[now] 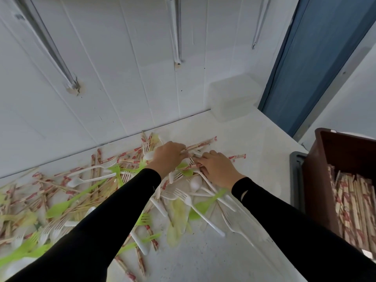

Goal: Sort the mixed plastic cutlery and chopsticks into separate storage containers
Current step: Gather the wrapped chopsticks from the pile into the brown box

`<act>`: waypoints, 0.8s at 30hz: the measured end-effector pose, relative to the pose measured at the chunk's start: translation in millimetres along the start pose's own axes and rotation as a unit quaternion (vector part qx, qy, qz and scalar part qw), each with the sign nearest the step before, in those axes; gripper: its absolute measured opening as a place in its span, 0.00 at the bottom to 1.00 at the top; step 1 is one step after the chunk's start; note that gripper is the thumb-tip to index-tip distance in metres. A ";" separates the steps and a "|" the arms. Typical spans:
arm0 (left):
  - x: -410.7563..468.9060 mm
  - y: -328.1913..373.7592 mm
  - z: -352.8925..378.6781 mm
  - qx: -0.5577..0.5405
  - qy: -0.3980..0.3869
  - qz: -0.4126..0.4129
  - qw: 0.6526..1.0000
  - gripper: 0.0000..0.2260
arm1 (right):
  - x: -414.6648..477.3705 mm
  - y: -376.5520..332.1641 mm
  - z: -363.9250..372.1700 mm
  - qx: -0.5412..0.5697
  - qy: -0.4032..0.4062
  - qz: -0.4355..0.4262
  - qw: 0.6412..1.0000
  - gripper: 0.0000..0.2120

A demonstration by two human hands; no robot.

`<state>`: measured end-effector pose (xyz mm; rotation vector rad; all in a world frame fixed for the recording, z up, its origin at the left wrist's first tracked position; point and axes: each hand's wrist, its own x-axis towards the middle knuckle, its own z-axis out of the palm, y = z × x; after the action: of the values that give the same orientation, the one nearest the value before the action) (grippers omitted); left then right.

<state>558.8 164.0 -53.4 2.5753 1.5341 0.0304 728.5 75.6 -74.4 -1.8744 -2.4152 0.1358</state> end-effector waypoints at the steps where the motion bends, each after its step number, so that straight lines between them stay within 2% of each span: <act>1: 2.8 -1.2 0.7 0.002 -0.014 0.009 1.000 0.19 | 0.2 0.6 -0.5 -0.006 -0.003 0.006 1.000 0.16; 2: 4.5 -1.5 1.1 0.014 -0.022 0.025 0.999 0.18 | -0.4 2.0 -0.9 -0.008 -0.009 0.013 1.000 0.15; 4: 6.7 -1.9 1.3 0.074 -0.030 0.057 0.995 0.10 | -3.4 6.8 -2.4 -0.005 -0.020 0.031 0.999 0.14; 7: 8.1 -2.1 -0.4 0.102 -0.036 0.073 0.992 0.16 | -9.7 18.4 -8.3 0.007 -0.023 0.089 0.996 0.13; 11: 8.7 -7.2 -0.1 0.113 -0.042 0.079 0.990 0.13 | -13.0 27.3 -13.9 0.031 -0.005 0.154 0.988 0.13; 15: 8.6 -10.2 3.2 0.108 -0.013 0.095 0.990 0.09 | -13.0 27.7 -14.7 0.068 0.016 0.194 0.978 0.16; 19: 6.0 -17.6 6.9 0.063 -0.022 0.090 0.994 0.13 | -17.1 26.4 -19.0 0.118 0.027 0.220 0.968 0.15; 23: 2.3 -30.2 10.9 -0.107 -0.059 0.014 0.992 0.13 | -30.5 19.6 -16.7 0.214 0.051 0.210 0.953 0.12; 24: 1.9 -31.7 10.6 -0.119 -0.070 0.014 0.990 0.13 | -34.2 18.5 -15.8 0.227 0.060 0.201 0.951 0.12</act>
<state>533.0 179.3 -68.2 2.3598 1.3563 0.0333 756.6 47.4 -61.2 -2.0331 -1.7035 0.5348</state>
